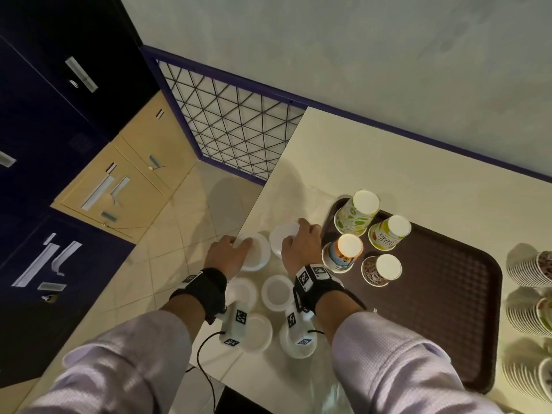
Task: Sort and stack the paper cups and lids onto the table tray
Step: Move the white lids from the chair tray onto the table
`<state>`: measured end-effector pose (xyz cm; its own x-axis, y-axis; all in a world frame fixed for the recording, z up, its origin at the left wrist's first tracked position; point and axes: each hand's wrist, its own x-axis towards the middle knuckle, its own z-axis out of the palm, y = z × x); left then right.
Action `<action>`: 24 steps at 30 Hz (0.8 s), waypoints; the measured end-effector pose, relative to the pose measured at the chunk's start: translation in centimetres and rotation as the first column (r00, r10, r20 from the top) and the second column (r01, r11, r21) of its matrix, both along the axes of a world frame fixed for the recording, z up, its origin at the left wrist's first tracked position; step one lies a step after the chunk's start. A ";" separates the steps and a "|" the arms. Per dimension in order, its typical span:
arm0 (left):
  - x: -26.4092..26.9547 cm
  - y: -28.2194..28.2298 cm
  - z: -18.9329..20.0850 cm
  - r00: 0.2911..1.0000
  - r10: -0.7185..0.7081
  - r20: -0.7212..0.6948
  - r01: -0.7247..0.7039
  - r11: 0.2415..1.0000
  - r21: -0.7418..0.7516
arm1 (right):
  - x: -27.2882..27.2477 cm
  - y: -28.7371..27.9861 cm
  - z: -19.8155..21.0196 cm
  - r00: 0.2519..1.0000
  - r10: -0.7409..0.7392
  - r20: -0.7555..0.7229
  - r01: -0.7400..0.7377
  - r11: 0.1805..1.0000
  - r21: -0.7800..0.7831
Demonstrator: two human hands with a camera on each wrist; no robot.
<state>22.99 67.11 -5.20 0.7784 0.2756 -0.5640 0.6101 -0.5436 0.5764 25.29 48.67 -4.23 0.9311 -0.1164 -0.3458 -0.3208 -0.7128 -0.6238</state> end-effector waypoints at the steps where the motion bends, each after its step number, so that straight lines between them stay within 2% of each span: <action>1: 0.0 0.0 0.0 1.000 0.011 -0.003 -0.011 1.000 -0.005 | 0.1 0.0 -0.2 1.000 0.010 0.001 -0.010 1.000 -0.003; 8: 0.1 -0.1 0.3 0.998 0.018 -0.066 -0.019 1.000 -0.007 | -0.2 0.3 -0.8 0.992 0.126 0.020 -0.122 0.984 -0.126; 15: -0.3 0.3 1.0 0.997 0.059 -0.054 -0.062 0.997 -0.042 | -1.2 0.9 0.2 0.987 0.139 0.076 -0.126 0.980 -0.152; 20: -1.3 0.7 3.7 0.979 0.185 0.084 -0.179 0.982 -0.066 | -3.6 0.8 3.9 0.966 0.179 0.187 -0.169 0.983 -0.071; 24: -2.9 0.3 7.8 0.950 0.130 0.284 -0.141 0.990 0.018 | -7.0 -0.6 7.8 0.942 0.190 0.276 -0.200 0.980 0.007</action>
